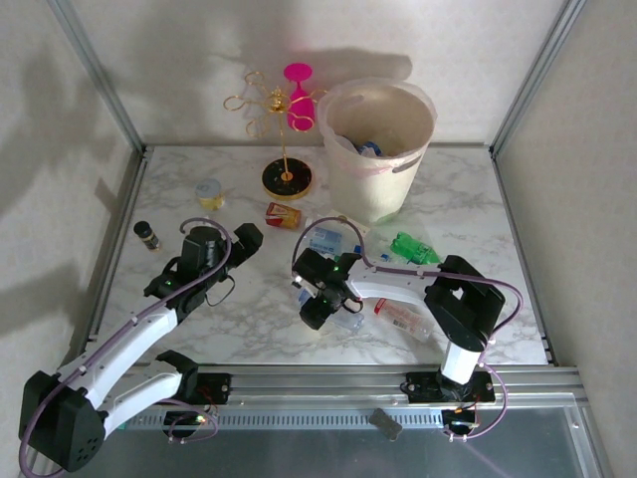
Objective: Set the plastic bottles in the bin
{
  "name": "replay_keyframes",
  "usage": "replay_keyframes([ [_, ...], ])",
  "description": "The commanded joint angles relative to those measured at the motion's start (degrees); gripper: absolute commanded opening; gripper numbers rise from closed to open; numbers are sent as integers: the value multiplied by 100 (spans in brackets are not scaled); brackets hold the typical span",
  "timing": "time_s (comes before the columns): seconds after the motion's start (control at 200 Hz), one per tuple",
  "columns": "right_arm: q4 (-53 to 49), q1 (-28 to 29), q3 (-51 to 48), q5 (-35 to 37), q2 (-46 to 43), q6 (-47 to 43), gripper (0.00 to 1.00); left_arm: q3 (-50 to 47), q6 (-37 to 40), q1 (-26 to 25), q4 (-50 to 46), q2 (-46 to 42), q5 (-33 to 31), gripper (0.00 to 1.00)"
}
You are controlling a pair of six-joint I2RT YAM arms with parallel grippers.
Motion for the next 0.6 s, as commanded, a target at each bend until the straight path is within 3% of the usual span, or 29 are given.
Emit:
replay_keyframes([
  [0.0,31,42,9,-100,59,-23,74,169,188,49,5,-71,87,100],
  [0.235,81,50,3,-45,-11,47,59,226,233,58,-50,-106,138,100],
  [0.596,103,54,58,-79,-692,200,54,527,513,50,-235,-399,338,100],
])
